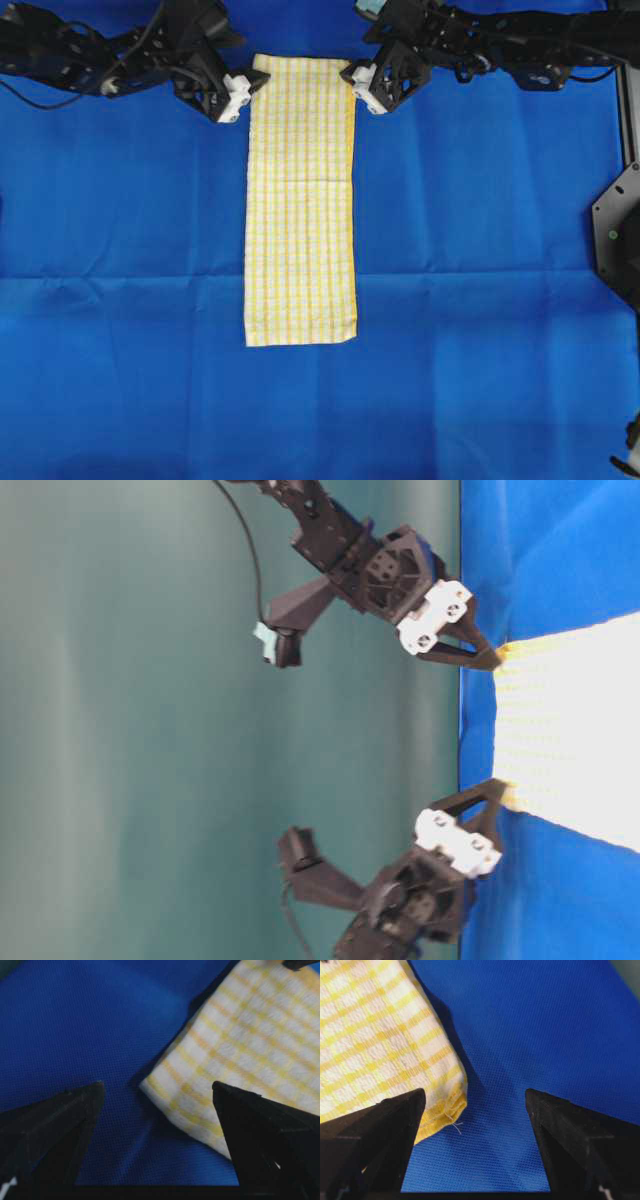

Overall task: Fold the yellow towel.
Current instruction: 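Move both grippers to the strip's top end and grasp its corners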

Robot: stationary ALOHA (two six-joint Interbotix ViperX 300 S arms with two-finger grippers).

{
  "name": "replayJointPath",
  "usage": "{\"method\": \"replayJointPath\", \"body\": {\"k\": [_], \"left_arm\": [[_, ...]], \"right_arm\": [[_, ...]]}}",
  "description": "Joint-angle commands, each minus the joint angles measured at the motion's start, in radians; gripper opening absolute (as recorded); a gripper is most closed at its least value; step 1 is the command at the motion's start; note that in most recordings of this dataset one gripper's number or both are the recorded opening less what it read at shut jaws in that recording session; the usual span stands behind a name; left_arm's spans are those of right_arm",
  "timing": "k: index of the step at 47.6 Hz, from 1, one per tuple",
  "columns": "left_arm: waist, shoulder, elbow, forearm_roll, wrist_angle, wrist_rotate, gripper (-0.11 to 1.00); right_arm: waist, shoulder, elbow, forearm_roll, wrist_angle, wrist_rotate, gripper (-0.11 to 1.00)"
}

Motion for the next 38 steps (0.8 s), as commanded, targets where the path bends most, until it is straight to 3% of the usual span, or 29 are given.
{"method": "replayJointPath", "body": {"k": [1, 11, 17, 22, 31, 33, 38], "left_arm": [[0.008, 0.017, -0.026, -0.005, -0.028, -0.002, 0.91], [0.025, 0.051, -0.051, -0.008, -0.04, -0.014, 0.89], [0.031, 0.054, -0.055, -0.006, -0.04, -0.012, 0.82], [0.031, 0.057, -0.055, -0.006, -0.04, -0.002, 0.59], [0.029, 0.061, -0.06, 0.002, -0.04, 0.008, 0.09], [0.029, 0.061, -0.06, 0.0, -0.041, 0.014, 0.03], [0.029, 0.061, -0.063, 0.0, -0.041, 0.026, 0.03]], "right_arm": [[0.0, -0.002, -0.026, 0.012, -0.006, 0.002, 0.81], [0.0, 0.029, -0.037, 0.044, -0.008, 0.002, 0.8], [0.0, 0.044, -0.041, 0.058, -0.015, 0.002, 0.76], [0.0, 0.049, -0.04, 0.064, -0.028, 0.002, 0.61], [0.008, 0.049, -0.035, 0.075, -0.04, 0.002, 0.15], [0.008, 0.049, -0.034, 0.083, -0.041, 0.002, 0.09], [0.008, 0.049, -0.032, 0.087, -0.046, 0.002, 0.07]]}}
